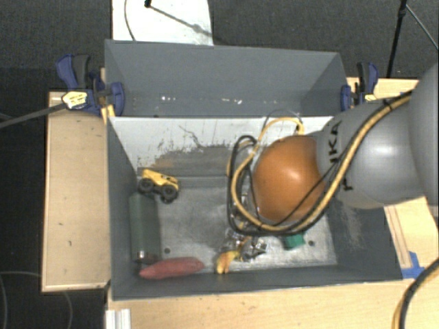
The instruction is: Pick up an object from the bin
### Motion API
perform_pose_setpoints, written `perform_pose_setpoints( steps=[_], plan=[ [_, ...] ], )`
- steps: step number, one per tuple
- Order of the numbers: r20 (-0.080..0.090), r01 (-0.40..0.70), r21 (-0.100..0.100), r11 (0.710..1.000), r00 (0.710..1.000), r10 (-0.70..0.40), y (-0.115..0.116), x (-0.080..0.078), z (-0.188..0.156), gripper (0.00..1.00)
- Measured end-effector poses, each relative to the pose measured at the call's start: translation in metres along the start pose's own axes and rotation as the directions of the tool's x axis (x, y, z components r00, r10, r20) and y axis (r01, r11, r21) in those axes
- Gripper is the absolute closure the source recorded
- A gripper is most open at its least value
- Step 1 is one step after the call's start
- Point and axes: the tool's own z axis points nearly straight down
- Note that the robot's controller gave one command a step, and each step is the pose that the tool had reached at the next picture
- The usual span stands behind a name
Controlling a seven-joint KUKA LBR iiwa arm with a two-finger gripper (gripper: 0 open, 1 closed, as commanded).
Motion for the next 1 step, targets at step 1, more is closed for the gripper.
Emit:
perform_pose_setpoints(
  steps=[1],
  plan=[
    [-0.002, 0.0, -0.003, 1.0, 1.0, 0.0, 0.0011, 0.0007, -0.0041, 1.0]
  ],
)
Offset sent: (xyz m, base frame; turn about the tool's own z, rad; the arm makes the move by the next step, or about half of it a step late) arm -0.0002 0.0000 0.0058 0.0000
